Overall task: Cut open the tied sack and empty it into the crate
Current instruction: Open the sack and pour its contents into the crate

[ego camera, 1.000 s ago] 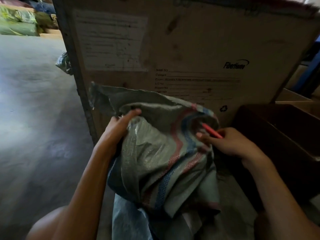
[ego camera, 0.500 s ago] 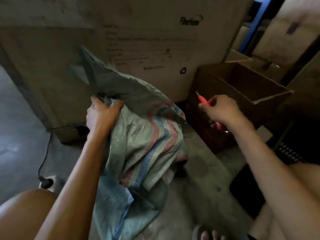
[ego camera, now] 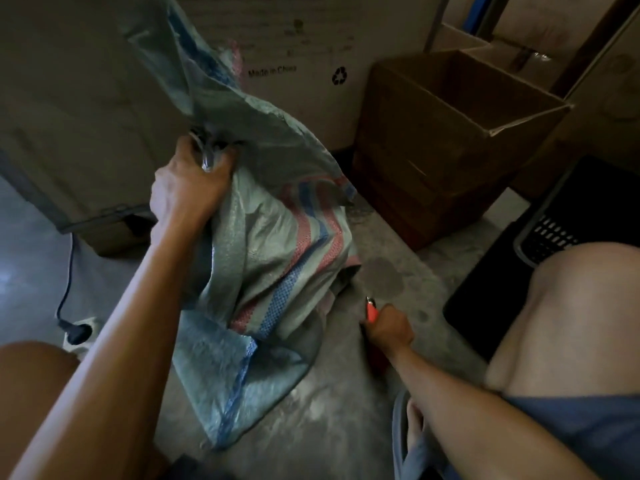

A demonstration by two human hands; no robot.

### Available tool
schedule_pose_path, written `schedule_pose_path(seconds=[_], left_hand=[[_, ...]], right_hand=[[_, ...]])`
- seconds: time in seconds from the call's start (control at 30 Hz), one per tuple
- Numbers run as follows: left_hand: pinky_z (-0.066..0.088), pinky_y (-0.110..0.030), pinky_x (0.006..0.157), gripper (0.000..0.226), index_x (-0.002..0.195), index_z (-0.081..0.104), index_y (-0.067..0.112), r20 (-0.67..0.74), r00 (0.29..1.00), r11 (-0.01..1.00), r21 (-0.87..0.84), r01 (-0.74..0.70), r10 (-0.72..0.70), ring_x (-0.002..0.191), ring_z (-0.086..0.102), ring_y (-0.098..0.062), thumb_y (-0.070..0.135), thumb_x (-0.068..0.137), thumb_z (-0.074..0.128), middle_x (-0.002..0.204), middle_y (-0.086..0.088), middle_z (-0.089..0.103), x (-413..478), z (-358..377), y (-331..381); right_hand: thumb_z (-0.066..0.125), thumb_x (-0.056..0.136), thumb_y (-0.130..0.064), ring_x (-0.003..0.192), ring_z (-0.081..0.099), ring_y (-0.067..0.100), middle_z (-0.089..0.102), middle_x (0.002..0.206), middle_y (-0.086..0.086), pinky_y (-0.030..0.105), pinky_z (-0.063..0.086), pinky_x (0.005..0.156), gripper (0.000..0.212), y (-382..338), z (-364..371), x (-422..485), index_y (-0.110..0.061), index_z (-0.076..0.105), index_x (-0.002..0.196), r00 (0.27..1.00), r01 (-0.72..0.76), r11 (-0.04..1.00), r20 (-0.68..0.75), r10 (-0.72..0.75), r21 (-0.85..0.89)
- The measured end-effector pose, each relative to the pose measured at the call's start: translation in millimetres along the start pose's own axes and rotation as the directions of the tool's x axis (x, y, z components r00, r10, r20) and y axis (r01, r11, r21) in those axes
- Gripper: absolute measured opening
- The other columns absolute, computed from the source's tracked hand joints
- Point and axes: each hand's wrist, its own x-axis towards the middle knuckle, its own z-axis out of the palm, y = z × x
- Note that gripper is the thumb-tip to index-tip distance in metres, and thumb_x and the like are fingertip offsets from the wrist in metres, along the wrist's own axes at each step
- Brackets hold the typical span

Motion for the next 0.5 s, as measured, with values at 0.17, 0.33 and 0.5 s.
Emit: schedule_pose_path(seconds=[0.17, 0.33, 0.5], left_hand=[[0.045, -0.043, 0.105, 0.07, 0.145, 0.044, 0.02, 0.102, 0.995, 0.996, -0.089, 0.004, 0.005, 0.131, 0.054, -0.039, 0.053, 0.088, 0.067, 0.144, -0.017, 0.057, 3.5, -1.5, -2.0], [0.047, -0.032, 0.094, 0.07, 0.135, 0.057, 0.016, 0.113, 0.992, 0.991, -0.122, -0.046, 0.06, 0.122, 0.061, -0.028, 0.047, 0.077, 0.081, 0.133, -0.009, 0.066, 16.9, -7.9, -3.2], [0.042, -0.019, 0.08, 0.064, 0.128, 0.06, 0.016, 0.069, 0.976, 0.968, -0.159, -0.194, 0.207, 0.108, 0.064, -0.018, 0.035, 0.074, 0.088, 0.109, 0.003, 0.066, 14.1, -12.8, 3.9]], right_hand=[[0.059, 0.092, -0.024, 0.128, 0.043, 0.04, 0.052, 0.133, 0.022, 0.041, 0.037, 0.104, 0.037, -70.1, -46.5, 10.8, -0.011, 0.06, 0.127, 0.919, 0.206, 0.851, -0.394, 0.001, 0.483], [0.054, 0.085, -0.062, 0.134, 0.04, 0.022, 0.051, 0.141, 0.005, 0.025, 0.026, 0.105, 0.066, -169.3, -154.9, -26.6, -0.024, 0.051, 0.139, 0.596, 0.783, 0.491, -0.687, -0.417, 0.381], [0.073, 0.075, -0.059, 0.094, 0.068, 0.006, 0.077, 0.094, -0.002, 0.043, 0.055, 0.086, 0.043, -234.7, -208.7, -44.8, -0.026, 0.072, 0.102, 0.374, 0.926, 0.329, -0.336, -0.865, 0.185]])
